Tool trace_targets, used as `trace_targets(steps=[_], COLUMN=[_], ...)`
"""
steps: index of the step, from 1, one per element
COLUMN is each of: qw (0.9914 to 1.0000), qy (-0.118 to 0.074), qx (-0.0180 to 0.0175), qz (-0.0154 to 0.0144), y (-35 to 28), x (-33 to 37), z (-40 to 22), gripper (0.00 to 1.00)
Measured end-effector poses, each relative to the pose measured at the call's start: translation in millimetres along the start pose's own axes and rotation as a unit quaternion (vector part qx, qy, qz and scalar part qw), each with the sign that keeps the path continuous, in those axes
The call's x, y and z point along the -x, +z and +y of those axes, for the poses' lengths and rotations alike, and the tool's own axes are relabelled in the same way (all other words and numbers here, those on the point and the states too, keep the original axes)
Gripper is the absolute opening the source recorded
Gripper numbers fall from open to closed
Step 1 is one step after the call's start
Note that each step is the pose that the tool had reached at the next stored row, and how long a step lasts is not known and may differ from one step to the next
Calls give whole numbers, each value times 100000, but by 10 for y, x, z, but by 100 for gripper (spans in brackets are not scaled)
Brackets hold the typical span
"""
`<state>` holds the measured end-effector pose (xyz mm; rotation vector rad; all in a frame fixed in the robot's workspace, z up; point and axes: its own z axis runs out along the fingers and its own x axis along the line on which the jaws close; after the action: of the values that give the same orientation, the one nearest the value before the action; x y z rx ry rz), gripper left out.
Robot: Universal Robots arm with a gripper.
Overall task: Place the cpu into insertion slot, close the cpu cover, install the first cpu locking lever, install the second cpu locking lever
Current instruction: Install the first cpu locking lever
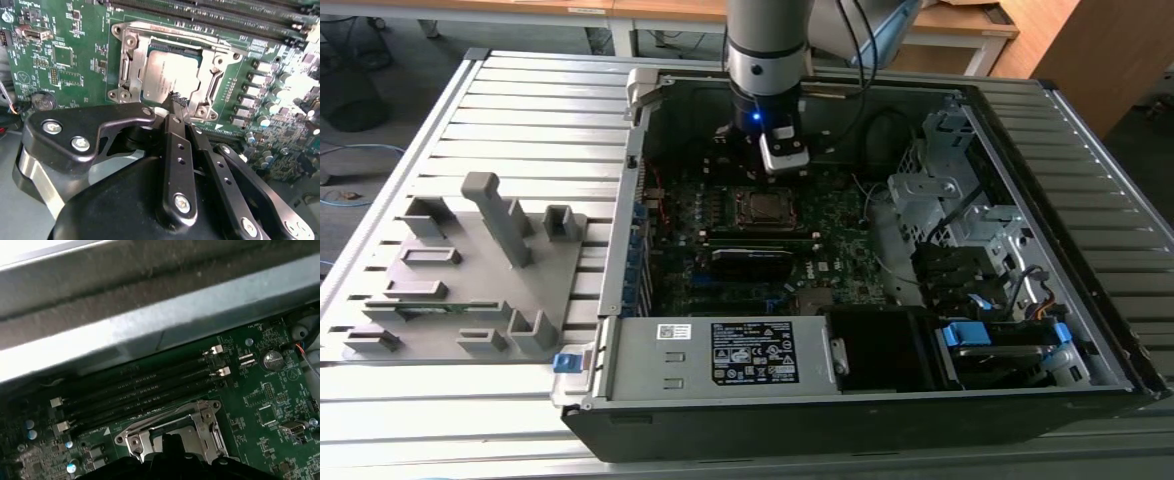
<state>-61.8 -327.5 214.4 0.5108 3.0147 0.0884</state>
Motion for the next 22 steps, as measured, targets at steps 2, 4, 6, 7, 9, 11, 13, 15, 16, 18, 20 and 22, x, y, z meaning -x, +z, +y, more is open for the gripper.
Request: trace_targets(steps=[2,4,6,7,9,11,13,15,16,18,20,22], qw=[99999,99996,99987,99982,99969,99958,99949,99939,99933,99916,99871,99814], qy=[-402,-941,-1597,-1915,-2465,-2888,-3195,-3481,-3647,-4096,-5062,-6090], qx=[-32,-14,28,51,75,49,-16,-82,-129,-200,-197,-189], qz=[14,44,91,114,150,164,157,147,142,137,174,228], y=[4,14,24,28,32,33,32,31,31,32,35,37], x=[11,26,43,50,58,61,66,72,75,78,78,78], z=[0,5,10,12,13,7,-9,-25,-33,-42,-44,-46], gripper=[11,11,11,11,11,11,11,11,11,11,11,11])
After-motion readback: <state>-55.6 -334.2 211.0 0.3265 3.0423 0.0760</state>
